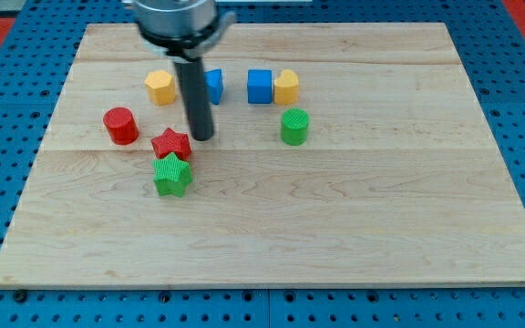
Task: Move the red circle towards right
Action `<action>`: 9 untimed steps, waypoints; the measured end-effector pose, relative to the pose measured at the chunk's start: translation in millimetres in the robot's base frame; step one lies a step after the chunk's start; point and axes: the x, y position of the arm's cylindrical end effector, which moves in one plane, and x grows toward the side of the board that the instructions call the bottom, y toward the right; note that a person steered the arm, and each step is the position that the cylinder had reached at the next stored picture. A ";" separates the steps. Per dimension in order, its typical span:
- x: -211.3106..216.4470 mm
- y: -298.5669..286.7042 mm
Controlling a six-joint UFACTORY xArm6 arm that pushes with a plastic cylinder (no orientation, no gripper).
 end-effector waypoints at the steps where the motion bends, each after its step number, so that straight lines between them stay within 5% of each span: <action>1: 27.0 51.1; 3: 104.2 76.0; 7: 104.2 -107.6; 9: 59.8 -145.3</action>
